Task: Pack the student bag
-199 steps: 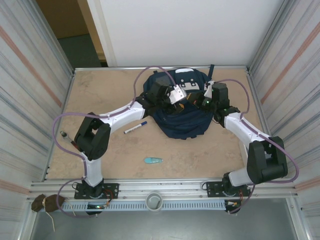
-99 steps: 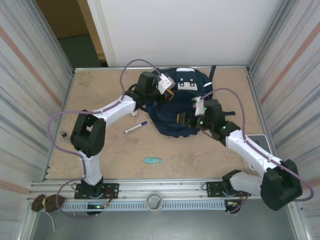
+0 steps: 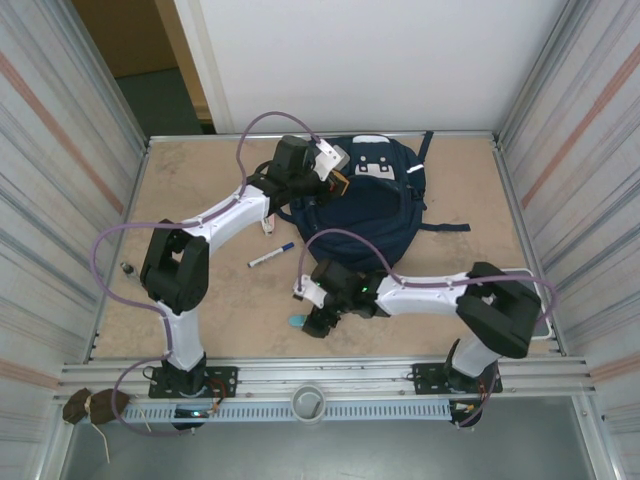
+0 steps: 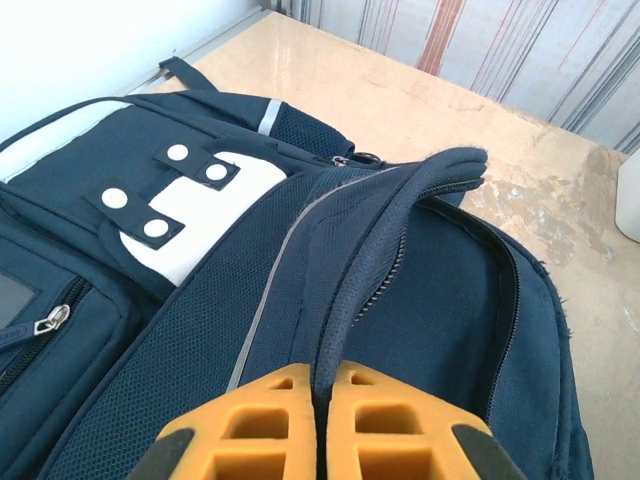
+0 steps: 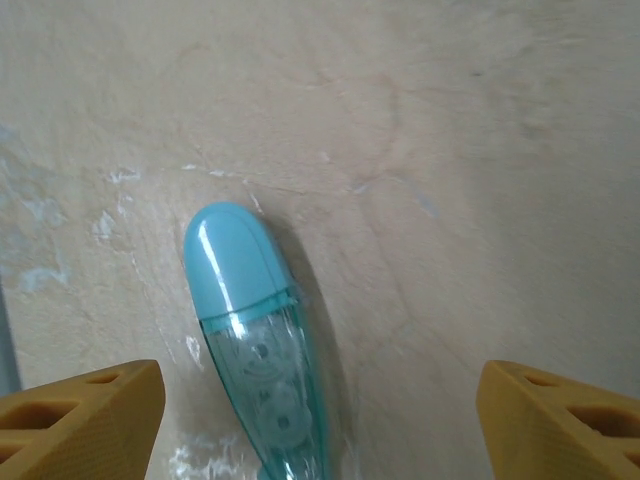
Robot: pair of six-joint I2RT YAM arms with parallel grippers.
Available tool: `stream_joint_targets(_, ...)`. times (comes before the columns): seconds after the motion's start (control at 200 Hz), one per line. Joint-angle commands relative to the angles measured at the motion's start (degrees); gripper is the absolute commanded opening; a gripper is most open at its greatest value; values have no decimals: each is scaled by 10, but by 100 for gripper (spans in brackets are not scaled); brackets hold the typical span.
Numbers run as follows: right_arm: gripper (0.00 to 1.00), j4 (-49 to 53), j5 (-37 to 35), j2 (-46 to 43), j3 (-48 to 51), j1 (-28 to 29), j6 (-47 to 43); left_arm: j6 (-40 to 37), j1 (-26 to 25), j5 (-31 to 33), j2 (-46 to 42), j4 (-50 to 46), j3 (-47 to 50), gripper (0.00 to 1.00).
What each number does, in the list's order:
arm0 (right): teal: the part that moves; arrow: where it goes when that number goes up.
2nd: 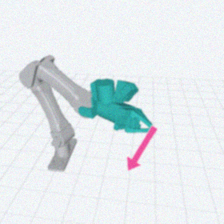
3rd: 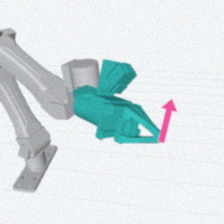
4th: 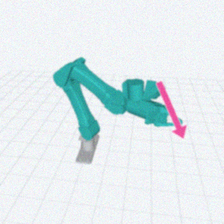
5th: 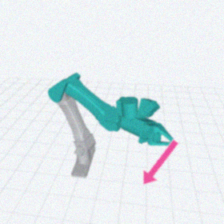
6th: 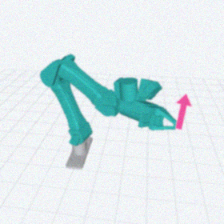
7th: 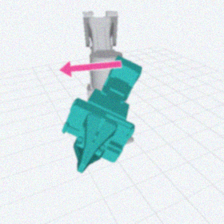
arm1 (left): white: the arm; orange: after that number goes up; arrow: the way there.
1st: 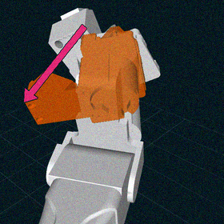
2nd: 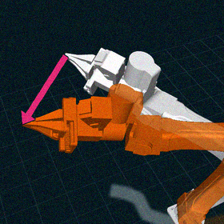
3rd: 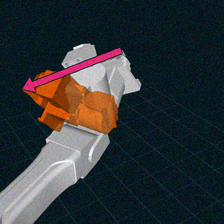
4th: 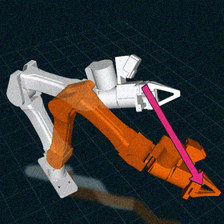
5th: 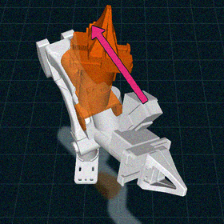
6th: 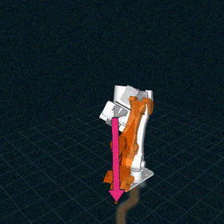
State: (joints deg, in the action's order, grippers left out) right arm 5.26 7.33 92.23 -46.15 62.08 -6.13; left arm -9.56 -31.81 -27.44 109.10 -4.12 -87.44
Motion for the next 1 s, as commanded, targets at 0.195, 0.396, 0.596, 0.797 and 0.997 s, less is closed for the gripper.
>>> stream_joint_targets(0.195,59,13,-18,93,-71,24,-69,7,5,-3,-3,8,-26,0)
stream_joint_targets(0.396,29,20,-49,85,-71,22,-68,3,5,0,-3,5,-27,0)
stream_joint_targets(0.596,24,8,-32,-54,-23,-61,10,22,5,6,-11,1,-31,0)
stream_joint_targets(0.797,27,-78,26,-215,21,-247,205,62,5,-24,-14,-13,-61,0)
stream_joint_targets(0.997,28,-104,-2,-167,-28,-366,415,101,4,-38,-3,-22,-102,0)
